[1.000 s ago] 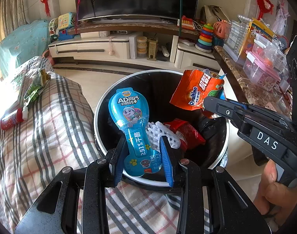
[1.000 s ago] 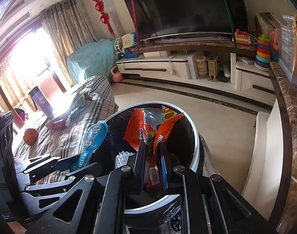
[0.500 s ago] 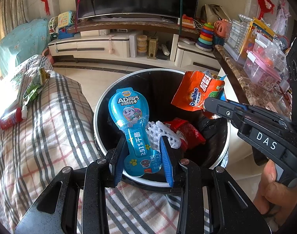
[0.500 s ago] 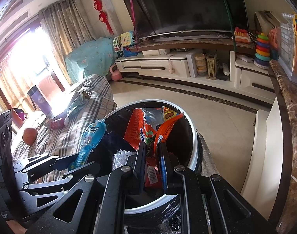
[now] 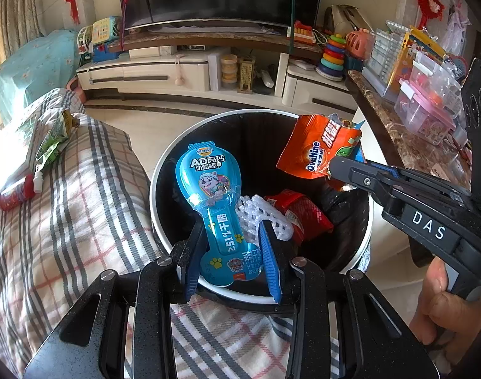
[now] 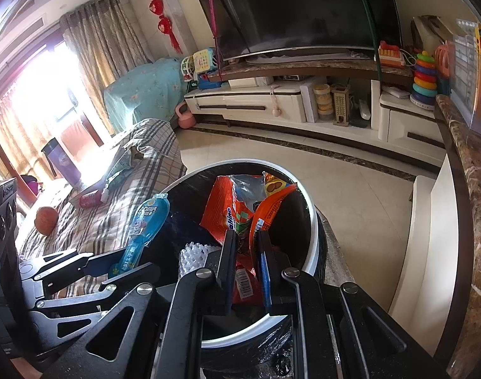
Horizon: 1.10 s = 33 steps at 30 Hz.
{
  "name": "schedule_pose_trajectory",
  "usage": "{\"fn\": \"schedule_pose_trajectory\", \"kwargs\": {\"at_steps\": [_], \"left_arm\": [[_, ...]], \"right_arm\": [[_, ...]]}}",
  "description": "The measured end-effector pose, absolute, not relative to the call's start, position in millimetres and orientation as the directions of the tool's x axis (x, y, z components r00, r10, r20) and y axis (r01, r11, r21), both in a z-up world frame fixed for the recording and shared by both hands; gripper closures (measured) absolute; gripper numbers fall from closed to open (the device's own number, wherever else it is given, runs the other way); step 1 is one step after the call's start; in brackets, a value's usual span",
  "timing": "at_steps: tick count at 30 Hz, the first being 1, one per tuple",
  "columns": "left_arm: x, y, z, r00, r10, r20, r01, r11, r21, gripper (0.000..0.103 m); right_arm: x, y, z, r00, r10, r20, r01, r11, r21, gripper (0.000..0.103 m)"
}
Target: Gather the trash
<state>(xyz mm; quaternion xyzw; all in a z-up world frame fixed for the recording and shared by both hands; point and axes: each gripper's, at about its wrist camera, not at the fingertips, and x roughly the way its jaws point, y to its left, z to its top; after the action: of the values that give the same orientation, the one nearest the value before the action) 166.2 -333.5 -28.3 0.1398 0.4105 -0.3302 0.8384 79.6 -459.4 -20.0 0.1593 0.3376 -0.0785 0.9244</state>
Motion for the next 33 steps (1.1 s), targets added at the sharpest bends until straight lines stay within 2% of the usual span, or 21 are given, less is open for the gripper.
{"fn": "schedule_pose_trajectory", "kwargs": {"at_steps": [6,14,18,20,23,28,33], "left_arm": [[168,-332,-29,0.443,-0.435,-0.784,0.664,0.746,-0.039,0.070],[168,-329,-25,0.440,-0.439,-0.784,0.662,0.748,-0.047,0.068],[164,-322,-17,0.455,-0.444,-0.772,0.653,0.755,-0.049,0.047],[161,-315,-13,0.473,-0.448,-0.759,0.645,0.763,-0.049,0.040],[155,-300,-7,0.494,-0.451,-0.743,0.626,0.778,-0.056,0.036],[143,-267,0,0.530,-0.465,-0.710,0.577,0.811,-0.100,0.026],[129,-230,-1,0.566,-0.467,-0.680,0.518,0.843,-0.148,0.023]], "right_arm": [[80,-460,-20,0.760,-0.037,-0.648,0.253,0.937,0.243,0.089],[81,-462,-18,0.758,-0.017,-0.652,0.252,0.930,0.269,0.083],[76,-464,-15,0.767,-0.004,-0.642,0.251,0.922,0.295,0.064],[72,-462,-11,0.774,-0.004,-0.633,0.250,0.920,0.300,0.059],[66,-460,-6,0.785,0.003,-0.620,0.246,0.916,0.316,0.055],[49,-446,1,0.815,0.018,-0.579,0.224,0.912,0.344,0.025],[30,-426,1,0.836,0.019,-0.548,0.216,0.907,0.361,0.012]]}}
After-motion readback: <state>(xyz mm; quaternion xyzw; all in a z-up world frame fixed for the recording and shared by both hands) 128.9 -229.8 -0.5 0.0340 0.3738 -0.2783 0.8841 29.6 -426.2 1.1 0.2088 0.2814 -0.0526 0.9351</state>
